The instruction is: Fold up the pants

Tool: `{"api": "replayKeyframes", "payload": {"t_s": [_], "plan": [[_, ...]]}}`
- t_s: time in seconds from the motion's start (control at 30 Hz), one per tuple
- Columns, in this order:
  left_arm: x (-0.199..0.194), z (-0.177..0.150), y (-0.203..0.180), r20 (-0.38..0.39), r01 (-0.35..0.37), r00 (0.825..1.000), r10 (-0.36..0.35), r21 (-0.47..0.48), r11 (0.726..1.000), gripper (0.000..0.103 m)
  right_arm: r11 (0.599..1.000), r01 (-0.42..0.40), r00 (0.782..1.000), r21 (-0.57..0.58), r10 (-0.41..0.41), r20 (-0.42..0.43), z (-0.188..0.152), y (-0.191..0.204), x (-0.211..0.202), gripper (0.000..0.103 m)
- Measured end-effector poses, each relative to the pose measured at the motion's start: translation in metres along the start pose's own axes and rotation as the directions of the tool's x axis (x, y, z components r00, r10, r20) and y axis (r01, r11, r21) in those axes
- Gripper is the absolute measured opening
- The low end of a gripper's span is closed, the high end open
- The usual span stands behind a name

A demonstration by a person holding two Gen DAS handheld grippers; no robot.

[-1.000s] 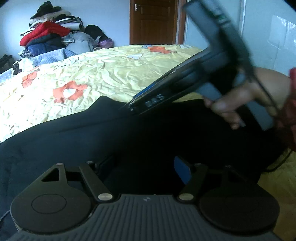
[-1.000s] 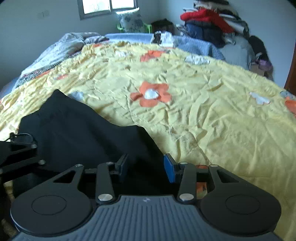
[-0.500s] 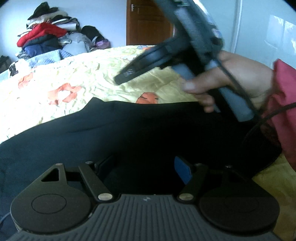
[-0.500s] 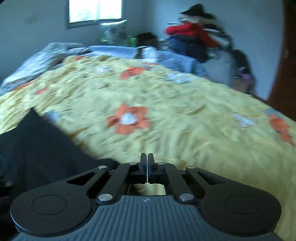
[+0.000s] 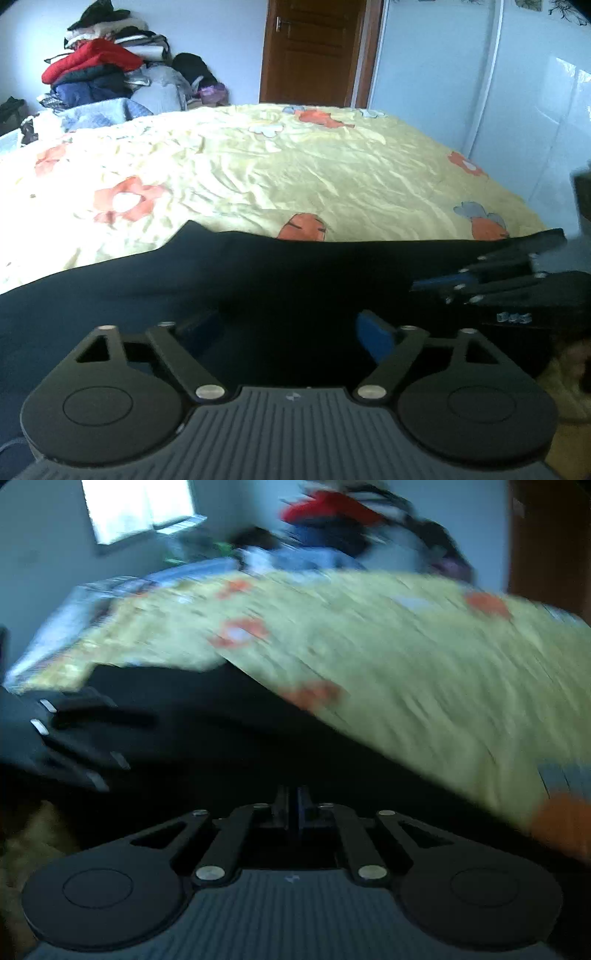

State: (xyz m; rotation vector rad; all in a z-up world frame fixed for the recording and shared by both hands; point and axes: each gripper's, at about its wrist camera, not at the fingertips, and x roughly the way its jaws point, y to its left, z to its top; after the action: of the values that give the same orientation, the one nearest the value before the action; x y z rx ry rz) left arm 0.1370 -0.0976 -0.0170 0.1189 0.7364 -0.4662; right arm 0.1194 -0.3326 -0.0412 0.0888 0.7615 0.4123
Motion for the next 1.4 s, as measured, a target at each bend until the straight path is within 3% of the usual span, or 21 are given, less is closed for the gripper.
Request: {"api": "replayKeyframes", "payload": {"t_s": [0.07,0.13,0.17,0.23,0.3,0.37,0.43,0.53,0.67,0.73,0.8,0.9,1.1,1.2,1.23,1.3,1.33,1.37,1.4], "plan": [[0.017,0.007,0.000,-0.030,-0.032,0.999,0.032,-0.007,0.999,0.089,0.987,0.038,0.997,0.156,-0.049,0.064,-0.003,-0.016,-0.006,0.005],[0.021,0.009,-0.002,-0.041,-0.089,0.995,0.089,-0.012,0.996,0.085,0.955,0.192,0.965,0.224,-0.225,0.133,-0.006,-0.017,-0.023,0.006],[0.018,0.010,-0.001,-0.034,-0.111,0.993,0.110,-0.018,0.994,0.087,0.947,0.224,0.953,0.230,-0.263,0.153,-0.010,-0.018,-0.033,0.006],[0.009,0.011,0.000,0.017,-0.084,0.996,0.085,-0.012,0.996,0.090,0.947,0.205,0.949,0.247,-0.255,0.188,-0.020,-0.021,-0.056,0.006],[0.003,0.008,-0.005,0.028,-0.057,0.998,0.057,0.005,0.998,0.091,0.933,0.256,0.939,0.252,-0.302,0.165,-0.032,-0.025,-0.072,0.006],[0.003,0.005,-0.013,0.021,-0.044,0.999,0.044,0.012,0.999,0.091,0.892,0.357,0.903,0.275,-0.406,0.143,-0.047,-0.034,-0.087,0.006],[0.011,0.002,-0.020,0.001,-0.030,1.000,0.030,0.035,0.999,0.092,0.852,0.396,0.875,0.342,-0.463,0.142,-0.060,-0.046,-0.102,0.006],[0.021,-0.007,-0.029,-0.011,-0.059,0.998,0.060,0.081,0.995,0.095,0.812,0.437,0.865,0.386,-0.498,0.069,-0.081,-0.066,-0.109,0.006],[0.011,-0.013,-0.035,0.032,-0.090,0.996,0.087,0.111,0.990,0.093,0.782,0.443,0.826,0.439,-0.547,0.140,-0.105,-0.063,-0.136,0.007],[0.006,-0.015,-0.038,0.062,-0.099,0.994,0.092,0.117,0.988,0.094,0.728,0.480,0.781,0.489,-0.609,0.139,-0.120,-0.065,-0.155,0.008],[0.004,-0.018,-0.043,0.084,-0.102,0.992,0.091,0.148,0.984,0.094,0.679,0.491,0.752,0.545,-0.646,0.127,-0.131,-0.072,-0.171,0.009],[0.011,-0.026,-0.049,0.079,-0.121,0.991,0.108,0.182,0.976,0.097,0.646,0.462,0.750,0.608,-0.650,0.121,-0.141,-0.081,-0.189,0.009],[-0.002,-0.023,-0.048,0.112,-0.103,0.990,0.089,0.127,0.986,0.096,0.626,0.469,0.744,0.623,-0.660,0.103,-0.144,-0.074,-0.194,0.009],[-0.013,-0.026,-0.055,0.170,-0.069,0.984,0.052,0.095,0.993,0.097,0.570,0.476,0.709,0.670,-0.699,0.091,-0.154,-0.089,-0.206,0.010],[-0.015,-0.028,-0.058,0.185,-0.057,0.982,0.039,0.094,0.994,0.097,0.552,0.473,0.701,0.687,-0.708,0.086,-0.155,-0.091,-0.208,0.017],[-0.016,-0.032,-0.066,0.209,-0.040,0.978,0.019,0.100,0.994,0.097,0.541,0.450,0.697,0.711,-0.710,0.099,-0.159,-0.092,-0.213,0.042],[-0.015,-0.034,-0.070,0.212,-0.035,0.977,0.011,0.110,0.993,0.097,0.532,0.447,0.695,0.719,-0.713,0.095,-0.160,-0.093,-0.213,0.064],[-0.014,-0.037,-0.072,0.208,-0.033,0.978,0.007,0.121,0.992,0.097,0.518,0.448,0.691,0.729,-0.718,0.086,-0.161,-0.094,-0.213,0.077],[-0.011,-0.040,-0.076,0.197,-0.035,0.980,0.008,0.135,0.990,0.097,0.510,0.439,0.690,0.740,-0.719,0.087,-0.163,-0.095,-0.213,0.077]]}}
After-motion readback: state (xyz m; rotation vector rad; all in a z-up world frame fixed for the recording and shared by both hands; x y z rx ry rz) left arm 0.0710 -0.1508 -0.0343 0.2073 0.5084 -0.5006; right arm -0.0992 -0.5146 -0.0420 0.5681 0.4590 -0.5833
